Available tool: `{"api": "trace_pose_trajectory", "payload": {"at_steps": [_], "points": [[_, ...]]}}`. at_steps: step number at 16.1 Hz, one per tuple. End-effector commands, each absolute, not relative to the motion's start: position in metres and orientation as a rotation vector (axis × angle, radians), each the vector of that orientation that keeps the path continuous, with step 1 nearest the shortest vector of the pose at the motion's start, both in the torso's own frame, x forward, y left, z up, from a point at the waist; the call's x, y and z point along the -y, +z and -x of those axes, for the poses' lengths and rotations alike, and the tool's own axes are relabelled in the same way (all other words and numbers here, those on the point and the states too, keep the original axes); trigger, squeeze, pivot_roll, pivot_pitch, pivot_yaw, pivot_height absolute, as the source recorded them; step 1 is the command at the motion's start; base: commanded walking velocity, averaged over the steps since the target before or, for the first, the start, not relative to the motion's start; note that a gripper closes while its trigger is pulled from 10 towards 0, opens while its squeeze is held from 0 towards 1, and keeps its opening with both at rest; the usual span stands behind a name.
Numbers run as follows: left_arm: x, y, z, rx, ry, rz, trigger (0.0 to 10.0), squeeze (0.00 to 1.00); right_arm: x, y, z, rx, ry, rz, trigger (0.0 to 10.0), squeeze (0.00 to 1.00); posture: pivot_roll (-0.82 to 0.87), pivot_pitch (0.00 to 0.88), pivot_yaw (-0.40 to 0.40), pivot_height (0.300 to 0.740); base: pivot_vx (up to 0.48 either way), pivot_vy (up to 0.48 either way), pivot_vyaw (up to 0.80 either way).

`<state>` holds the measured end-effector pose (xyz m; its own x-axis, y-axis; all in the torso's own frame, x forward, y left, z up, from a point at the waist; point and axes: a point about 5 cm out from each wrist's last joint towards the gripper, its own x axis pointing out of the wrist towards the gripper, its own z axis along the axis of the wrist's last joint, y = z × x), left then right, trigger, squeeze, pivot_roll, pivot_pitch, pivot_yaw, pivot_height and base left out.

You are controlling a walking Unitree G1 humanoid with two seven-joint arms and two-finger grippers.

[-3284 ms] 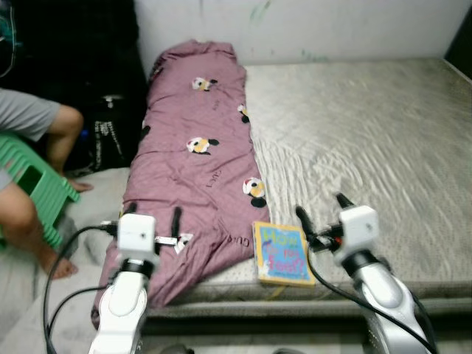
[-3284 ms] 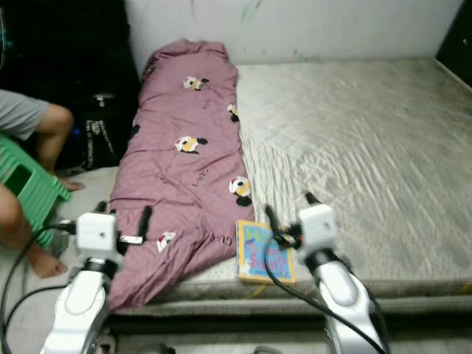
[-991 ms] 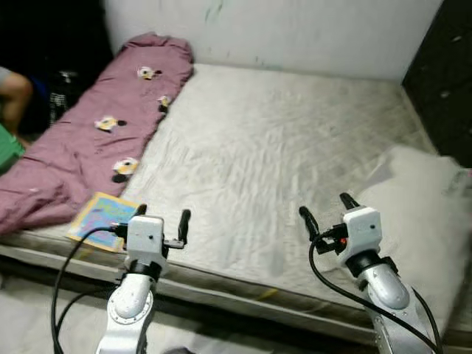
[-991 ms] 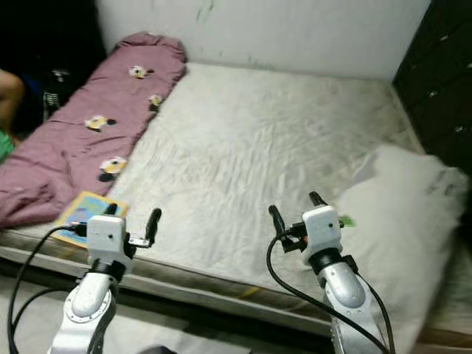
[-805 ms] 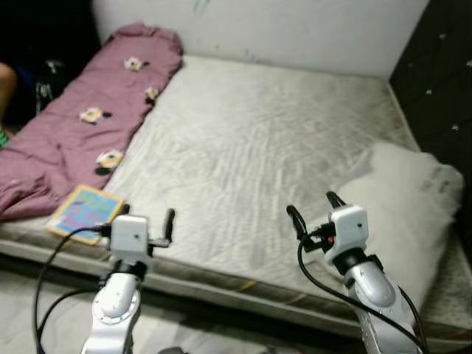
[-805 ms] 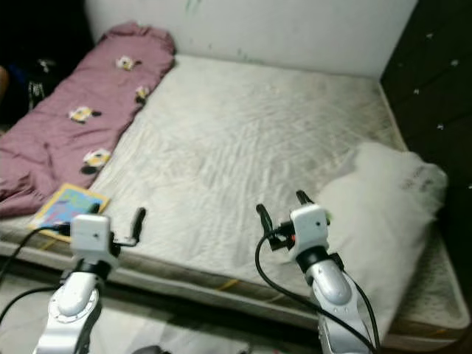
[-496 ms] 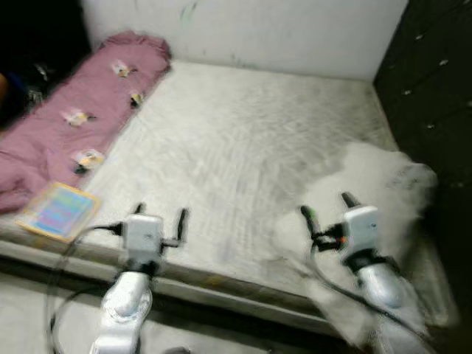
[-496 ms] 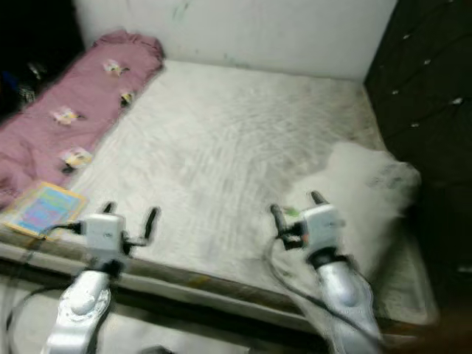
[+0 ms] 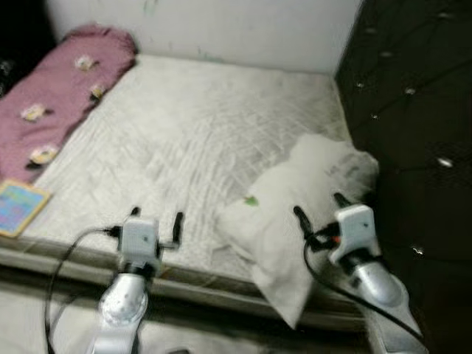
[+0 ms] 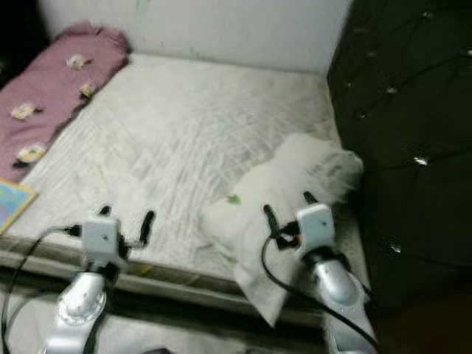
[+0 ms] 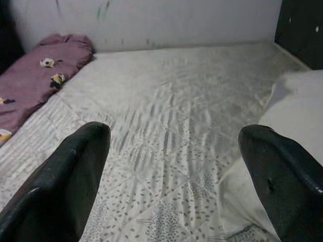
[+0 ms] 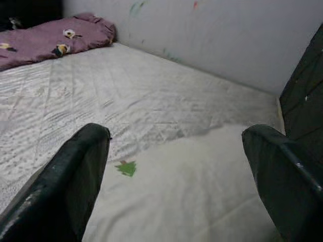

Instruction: Clean up the room

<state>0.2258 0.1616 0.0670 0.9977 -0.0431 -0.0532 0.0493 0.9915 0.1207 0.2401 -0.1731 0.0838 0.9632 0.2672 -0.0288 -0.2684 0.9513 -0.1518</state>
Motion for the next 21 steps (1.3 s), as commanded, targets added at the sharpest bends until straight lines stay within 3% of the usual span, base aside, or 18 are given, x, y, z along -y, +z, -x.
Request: {"api": "trace_pose_trajectory", "payload": {"at_steps": [1,9,14,16,21], "points": [[-0.158,0.069,-0.228,-0.037,-0.055,-0.115,10.0,0.00,0.179,0.085,-0.241,-0.008,0.257,0.168,10.0,0.00,-0.05,0.000,-0.003,0.740,0.000,-0.319,0.00],[-0.165,0.072,-0.228,-0.023,-0.022,-0.113,10.0,0.00,0.185,0.081,-0.238,-0.041,0.215,0.176,10.0,0.00,-0.05,0.007,0.008,0.740,0.000,-0.040,0.00],[-0.161,0.063,-0.221,-0.069,-0.016,-0.105,10.0,0.00,0.194,0.067,-0.231,-0.101,0.082,0.196,10.0,0.00,-0.05,0.000,0.024,0.740,0.000,0.000,0.00],[-0.161,0.061,-0.221,-0.076,-0.016,-0.101,10.0,0.00,0.193,0.064,-0.231,-0.117,0.046,0.089,10.0,0.00,-0.05,0.000,0.030,0.740,0.000,0.000,0.00],[-0.164,0.066,-0.229,-0.051,-0.005,-0.103,10.0,0.00,0.187,0.069,-0.233,-0.098,0.085,0.072,10.0,0.00,-0.05,0.000,0.025,0.740,0.000,0.000,0.00]]}}
